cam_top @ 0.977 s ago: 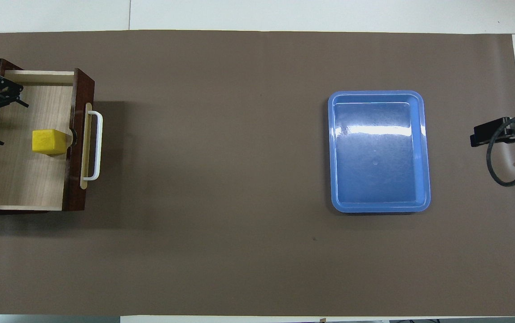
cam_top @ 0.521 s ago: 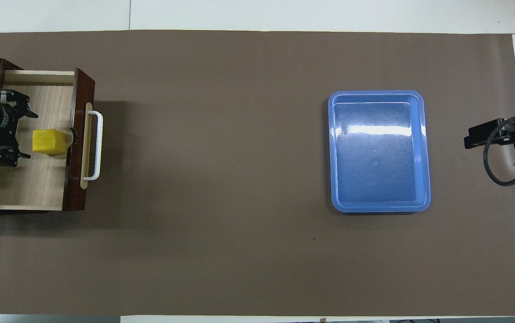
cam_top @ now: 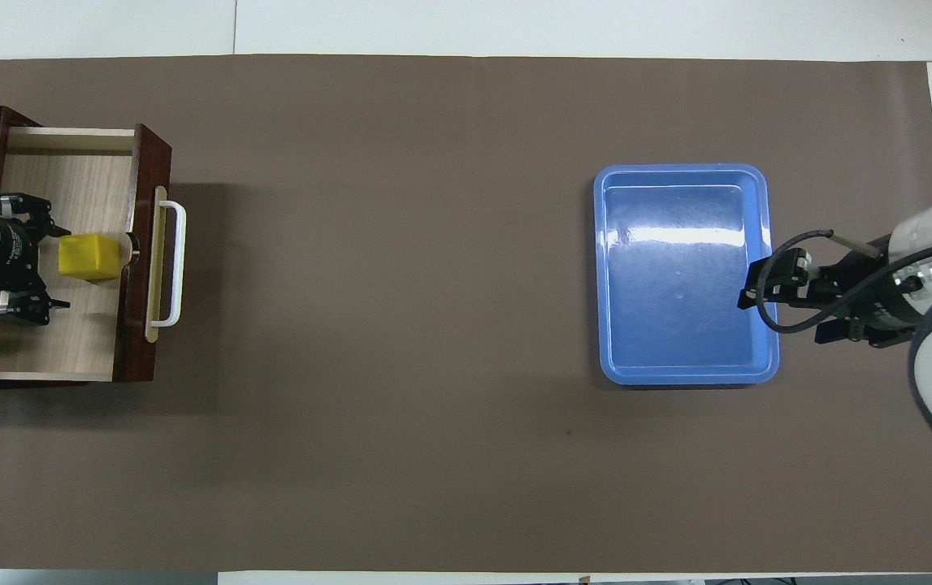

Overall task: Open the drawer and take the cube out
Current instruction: 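Close the left gripper on the yellow cube while the right gripper advances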

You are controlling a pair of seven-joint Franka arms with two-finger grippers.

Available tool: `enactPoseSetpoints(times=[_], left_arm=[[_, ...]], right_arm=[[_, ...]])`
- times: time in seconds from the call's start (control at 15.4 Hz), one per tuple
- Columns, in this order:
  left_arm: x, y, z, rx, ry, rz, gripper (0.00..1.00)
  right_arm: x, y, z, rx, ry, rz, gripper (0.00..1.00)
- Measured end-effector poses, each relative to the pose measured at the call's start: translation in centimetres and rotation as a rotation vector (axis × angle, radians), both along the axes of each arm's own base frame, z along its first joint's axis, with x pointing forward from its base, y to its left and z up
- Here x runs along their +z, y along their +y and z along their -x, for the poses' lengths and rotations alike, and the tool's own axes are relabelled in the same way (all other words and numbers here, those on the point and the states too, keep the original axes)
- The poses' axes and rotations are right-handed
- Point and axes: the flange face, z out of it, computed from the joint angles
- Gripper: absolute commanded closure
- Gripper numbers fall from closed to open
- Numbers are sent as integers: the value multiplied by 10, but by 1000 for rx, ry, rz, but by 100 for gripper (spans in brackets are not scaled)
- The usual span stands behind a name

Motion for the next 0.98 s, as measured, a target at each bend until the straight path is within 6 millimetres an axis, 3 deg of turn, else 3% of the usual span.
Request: enactPoseSetpoints(times=[0.33,0.39,0.46,0.52,0.59,0.85,0.98], left_arm=[[-1,-3,0,25,-8,48,1],[-1,-4,0,27,-9,54,19],[-1,-5,0,29,-9,56,52],[-1,-5,0,37,-9,57,93],[-1,-5,0,48,-10,58,100],[3,-5,-1,66,-11,59,100],[18,-8,-4,72,9,63,100]], right_arm=[[-18,15,7,-139,66,-39,0],[-19,15,8,-157,75,-45,0],[-21,17,8,-180,85,-53,0],[-24,18,8,-202,92,-64,0],[-26,21,8,-217,95,-71,0],[-42,50,9,-272,99,-60,0],[-49,63,8,-311,114,-81,0]])
